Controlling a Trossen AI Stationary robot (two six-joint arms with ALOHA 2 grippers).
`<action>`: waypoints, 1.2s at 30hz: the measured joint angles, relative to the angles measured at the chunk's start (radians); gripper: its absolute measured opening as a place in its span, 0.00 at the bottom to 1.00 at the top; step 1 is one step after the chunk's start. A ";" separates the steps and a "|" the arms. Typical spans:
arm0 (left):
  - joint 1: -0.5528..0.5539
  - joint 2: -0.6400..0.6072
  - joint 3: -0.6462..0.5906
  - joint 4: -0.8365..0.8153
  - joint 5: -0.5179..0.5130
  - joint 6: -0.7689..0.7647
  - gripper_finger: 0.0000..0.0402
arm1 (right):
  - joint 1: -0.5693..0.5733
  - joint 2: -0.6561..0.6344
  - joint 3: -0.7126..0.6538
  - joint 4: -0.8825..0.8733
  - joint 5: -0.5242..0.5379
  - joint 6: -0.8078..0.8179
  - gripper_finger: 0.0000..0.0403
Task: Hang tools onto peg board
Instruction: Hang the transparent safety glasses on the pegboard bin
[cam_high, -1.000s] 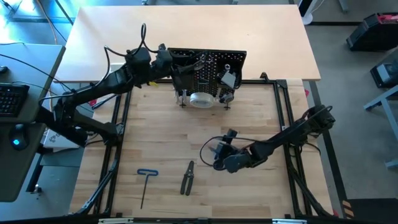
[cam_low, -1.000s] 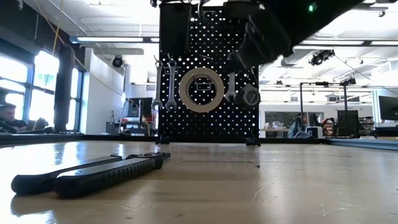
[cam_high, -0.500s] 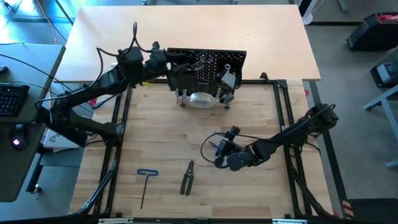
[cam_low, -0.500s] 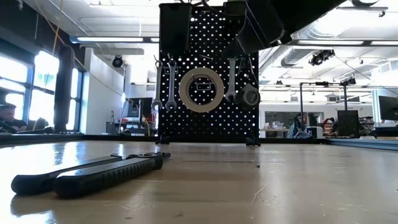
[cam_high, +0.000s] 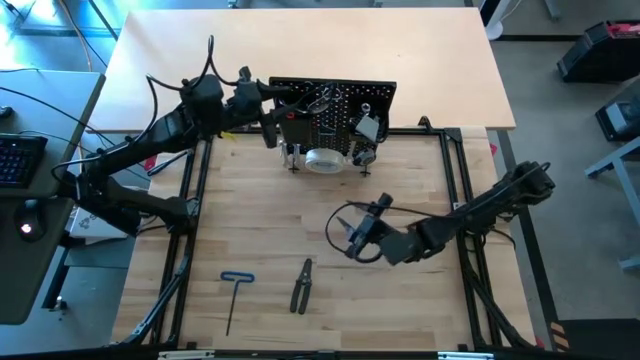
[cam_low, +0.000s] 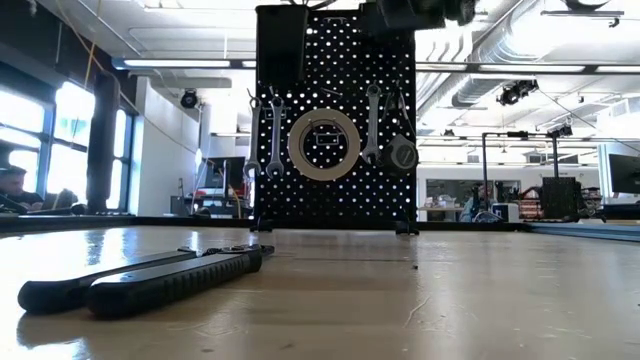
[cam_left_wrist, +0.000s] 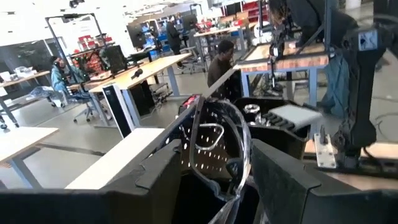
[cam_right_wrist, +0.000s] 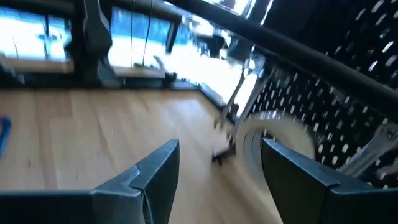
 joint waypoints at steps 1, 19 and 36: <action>0.004 0.000 0.000 -0.008 0.001 0.010 0.45 | -0.001 -0.014 0.000 0.035 0.000 -0.031 0.54; 0.184 0.000 0.000 -0.034 0.223 -0.047 0.45 | -0.073 -0.173 0.293 0.124 -0.011 -0.572 0.54; 0.279 0.011 0.001 -0.092 0.406 -0.073 0.45 | -0.503 0.011 1.018 -0.786 -0.464 -0.137 0.54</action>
